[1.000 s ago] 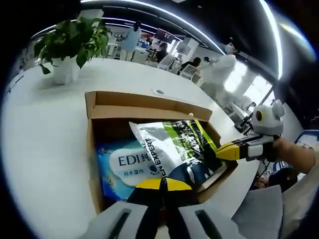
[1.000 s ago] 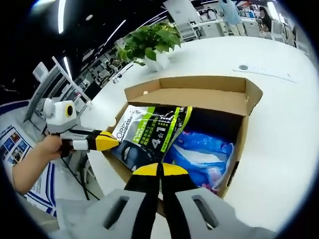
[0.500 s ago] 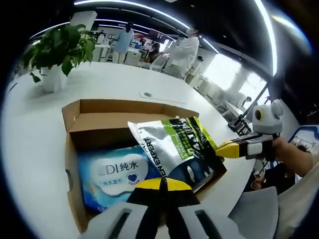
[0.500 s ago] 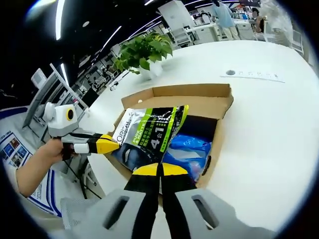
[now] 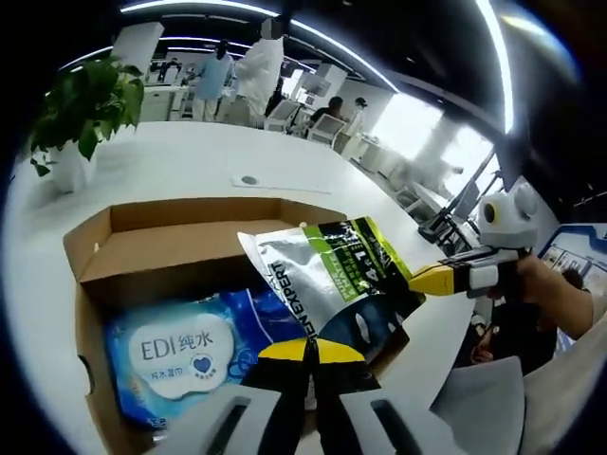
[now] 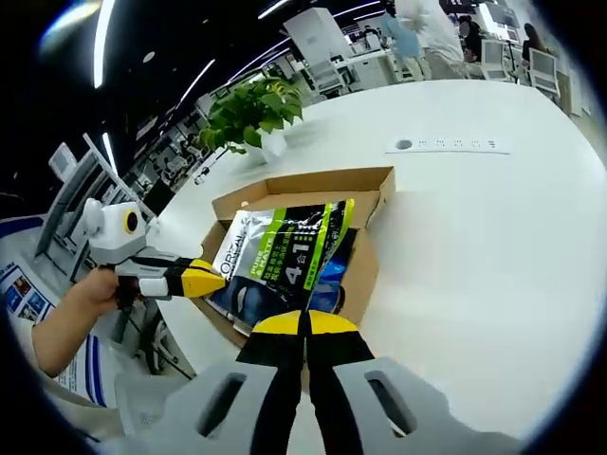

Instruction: Operate the shoe box by opening the lid, removing the specified soft item, and placing it in the target area until the item is outside and the box remains undamaged.

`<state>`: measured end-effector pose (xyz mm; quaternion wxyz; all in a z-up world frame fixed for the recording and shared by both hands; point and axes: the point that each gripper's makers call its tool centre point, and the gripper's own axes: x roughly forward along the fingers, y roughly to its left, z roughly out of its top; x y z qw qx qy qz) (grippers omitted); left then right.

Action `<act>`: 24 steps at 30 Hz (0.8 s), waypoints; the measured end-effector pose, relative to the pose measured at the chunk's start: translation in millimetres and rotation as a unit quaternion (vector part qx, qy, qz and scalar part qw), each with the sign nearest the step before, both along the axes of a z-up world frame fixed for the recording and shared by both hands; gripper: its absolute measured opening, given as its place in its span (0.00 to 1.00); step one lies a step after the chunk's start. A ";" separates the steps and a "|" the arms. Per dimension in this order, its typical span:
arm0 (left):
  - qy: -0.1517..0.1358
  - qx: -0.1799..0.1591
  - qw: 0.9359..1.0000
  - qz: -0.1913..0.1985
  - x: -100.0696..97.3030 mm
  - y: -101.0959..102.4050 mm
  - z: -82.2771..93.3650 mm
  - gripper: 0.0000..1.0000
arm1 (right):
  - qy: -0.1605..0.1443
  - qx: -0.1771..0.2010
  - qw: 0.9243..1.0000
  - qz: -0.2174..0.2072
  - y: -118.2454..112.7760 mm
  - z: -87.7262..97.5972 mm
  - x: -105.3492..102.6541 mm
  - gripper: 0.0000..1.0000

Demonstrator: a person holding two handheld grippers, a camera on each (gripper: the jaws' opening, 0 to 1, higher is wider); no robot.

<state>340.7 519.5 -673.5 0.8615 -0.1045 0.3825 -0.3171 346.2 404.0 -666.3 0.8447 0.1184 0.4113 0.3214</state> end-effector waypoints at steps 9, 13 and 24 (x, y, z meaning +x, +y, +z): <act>0.003 -0.002 1.000 -0.015 3.3 -22.6 0.0 0.00 | 0.005 -0.003 1.000 -0.016 -24.4 0.2 0.0 0.00; 0.005 0.001 1.000 -0.025 4.1 -34.4 -1.7 0.00 | 0.007 -0.007 1.000 -0.022 -35.0 -0.5 -0.7 0.00; 0.007 0.011 0.998 -0.055 7.9 -64.0 -2.8 0.00 | 0.013 -0.007 0.999 -0.049 -66.3 -1.5 3.2 0.00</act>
